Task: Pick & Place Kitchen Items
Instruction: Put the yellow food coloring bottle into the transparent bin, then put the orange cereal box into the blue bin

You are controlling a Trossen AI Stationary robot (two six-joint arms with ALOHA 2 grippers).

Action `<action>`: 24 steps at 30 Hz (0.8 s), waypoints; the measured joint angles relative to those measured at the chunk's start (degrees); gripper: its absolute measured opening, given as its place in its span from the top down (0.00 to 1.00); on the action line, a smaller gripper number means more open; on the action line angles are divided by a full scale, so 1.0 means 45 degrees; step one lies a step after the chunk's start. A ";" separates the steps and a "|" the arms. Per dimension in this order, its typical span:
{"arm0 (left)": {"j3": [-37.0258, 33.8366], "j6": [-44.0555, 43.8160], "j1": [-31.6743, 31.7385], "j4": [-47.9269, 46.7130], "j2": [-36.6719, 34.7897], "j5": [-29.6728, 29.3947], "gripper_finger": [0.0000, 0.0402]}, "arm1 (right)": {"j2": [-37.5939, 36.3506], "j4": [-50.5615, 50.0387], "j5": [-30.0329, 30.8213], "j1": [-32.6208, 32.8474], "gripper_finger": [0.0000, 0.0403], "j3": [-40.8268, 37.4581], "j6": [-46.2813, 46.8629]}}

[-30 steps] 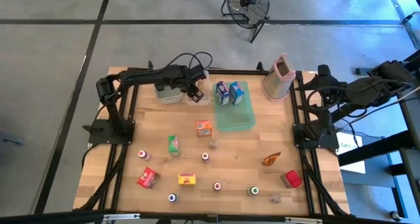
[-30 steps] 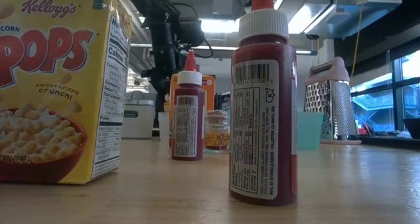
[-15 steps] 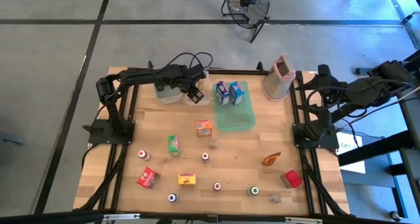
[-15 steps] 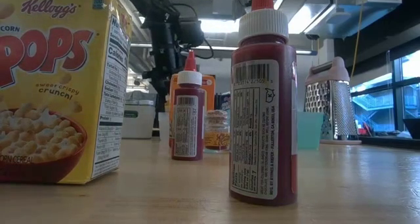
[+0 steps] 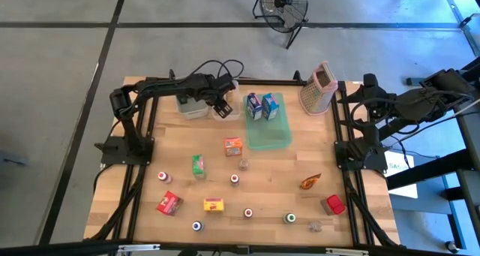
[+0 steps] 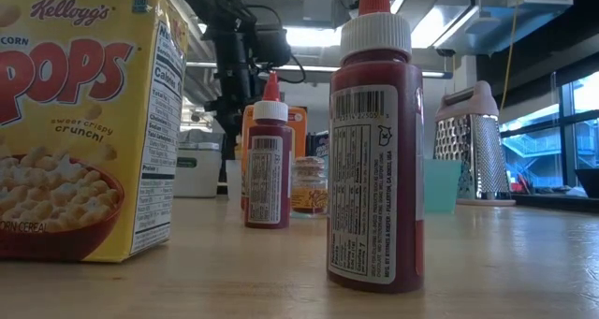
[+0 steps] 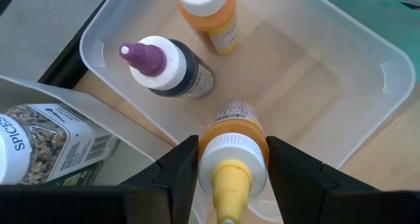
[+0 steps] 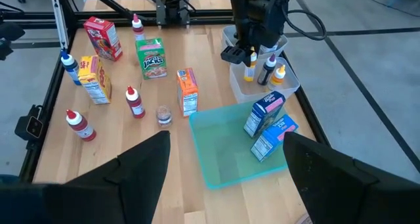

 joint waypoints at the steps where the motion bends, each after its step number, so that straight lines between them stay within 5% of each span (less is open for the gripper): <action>1: 0.0000 0.0000 0.0000 0.0025 0.0000 0.0000 0.59 | 0.0000 0.0002 0.0000 0.0004 0.25 0.0000 -0.0001; 24: 0.0000 0.0496 0.0005 0.0202 0.0010 0.0346 0.51 | 0.0005 -0.0004 0.0049 0.0000 0.26 0.0000 -0.0156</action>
